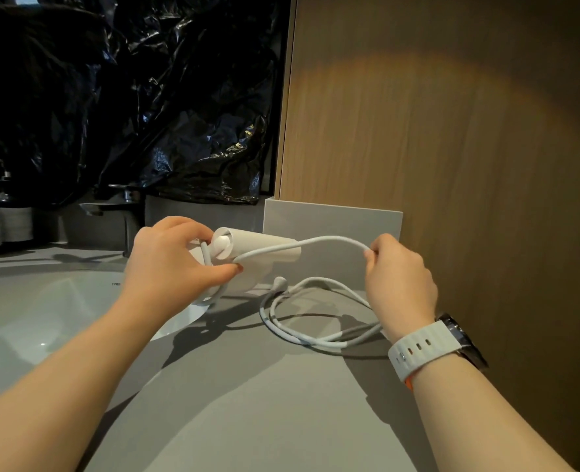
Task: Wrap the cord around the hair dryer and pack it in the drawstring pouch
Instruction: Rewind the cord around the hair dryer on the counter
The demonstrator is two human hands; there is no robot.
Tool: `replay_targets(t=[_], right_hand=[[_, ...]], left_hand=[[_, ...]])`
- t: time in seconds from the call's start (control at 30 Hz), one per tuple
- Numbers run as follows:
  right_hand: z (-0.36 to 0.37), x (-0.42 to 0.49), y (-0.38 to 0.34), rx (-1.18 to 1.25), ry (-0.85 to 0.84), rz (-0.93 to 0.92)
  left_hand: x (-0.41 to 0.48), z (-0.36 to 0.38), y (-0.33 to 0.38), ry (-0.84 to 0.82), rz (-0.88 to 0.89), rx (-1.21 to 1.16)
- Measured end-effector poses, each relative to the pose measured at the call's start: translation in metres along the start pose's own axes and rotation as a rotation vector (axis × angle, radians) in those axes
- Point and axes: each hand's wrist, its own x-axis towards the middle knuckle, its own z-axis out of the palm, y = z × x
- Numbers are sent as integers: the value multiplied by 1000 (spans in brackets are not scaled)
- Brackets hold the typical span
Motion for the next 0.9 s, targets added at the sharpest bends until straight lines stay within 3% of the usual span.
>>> replay_targets(t=[0.1, 0.37, 0.73, 0.9], right_hand=[[2, 0, -1, 147, -32, -4], [-9, 8, 9, 359, 200, -236], [-8, 16, 0, 953, -219, -136], [4, 15, -1, 906, -460, -136]], left_hand=[[-1, -2, 3, -45, -30, -41], [1, -14, 7, -244, -284, -361], [-1, -25, 7, -732, -260, -779], [-6, -21, 6, -826, -356, -1096]])
